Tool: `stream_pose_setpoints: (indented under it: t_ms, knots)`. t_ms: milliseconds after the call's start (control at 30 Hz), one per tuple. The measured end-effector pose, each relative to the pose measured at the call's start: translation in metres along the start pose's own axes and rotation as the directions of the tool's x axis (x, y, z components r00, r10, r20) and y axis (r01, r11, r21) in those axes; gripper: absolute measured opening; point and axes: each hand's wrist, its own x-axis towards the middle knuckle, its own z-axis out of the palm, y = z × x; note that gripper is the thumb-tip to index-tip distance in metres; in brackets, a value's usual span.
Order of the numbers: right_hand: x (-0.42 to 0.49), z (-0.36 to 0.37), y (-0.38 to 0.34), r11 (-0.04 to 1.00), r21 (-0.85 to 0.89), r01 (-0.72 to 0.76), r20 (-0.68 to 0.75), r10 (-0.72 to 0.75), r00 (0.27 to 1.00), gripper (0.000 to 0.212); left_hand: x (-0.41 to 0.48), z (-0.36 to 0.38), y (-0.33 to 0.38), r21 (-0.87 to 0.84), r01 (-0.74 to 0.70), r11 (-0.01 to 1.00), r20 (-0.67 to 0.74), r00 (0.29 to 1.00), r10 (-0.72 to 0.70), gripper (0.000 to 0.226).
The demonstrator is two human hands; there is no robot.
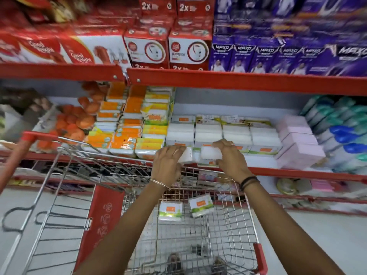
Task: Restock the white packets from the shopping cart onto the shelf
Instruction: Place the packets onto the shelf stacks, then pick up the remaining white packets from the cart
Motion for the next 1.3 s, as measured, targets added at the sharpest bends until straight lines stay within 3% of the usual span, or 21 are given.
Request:
stream_pose_setpoints:
  t_ms: [100, 300, 467, 733, 1033, 1167, 1300]
  knots:
    - [0.015, 0.001, -0.003, 1.0, -0.018, -0.008, -0.044, 0.008, 0.999, 0.055, 0.015, 0.004, -0.003, 0.021, -0.003, 1.0, -0.015, 1.0, 0.003, 0.065]
    - [0.038, 0.025, 0.0, 0.998, -0.053, -0.026, -0.004, 0.025, 1.0, 0.055, 0.031, 0.028, -0.016, 0.074, 0.035, 0.997, 0.104, 0.994, -0.042, 0.069]
    - [0.046, 0.042, 0.007, 0.997, -0.058, -0.049, 0.052, 0.052, 0.997, 0.056, 0.04, 0.044, -0.023, 0.066, 0.047, 0.997, 0.185, 0.981, -0.059, 0.068]
    - [0.043, 0.063, 0.013, 0.999, -0.018, -0.027, 0.023, 0.027, 0.999, 0.062, 0.044, 0.055, -0.022, -0.025, 0.06, 0.998, 0.221, 0.974, -0.053, 0.053]
    - [-0.016, 0.072, -0.004, 0.983, 0.13, 0.127, -0.146, -0.108, 0.983, 0.036, -0.006, 0.063, -0.026, -0.202, -0.052, 0.978, -0.12, 0.992, 0.028, 0.021]
    - [-0.041, 0.107, 0.009, 0.987, 0.124, 0.106, -0.01, -0.106, 0.994, 0.032, -0.046, 0.081, -0.032, -0.229, -0.019, 0.973, -0.088, 0.996, -0.002, 0.02]
    - [-0.052, 0.153, 0.033, 0.996, 0.088, 0.025, 0.183, -0.041, 0.982, 0.034, -0.083, 0.11, -0.045, -0.233, 0.107, 0.967, 0.15, 0.986, -0.073, 0.028]
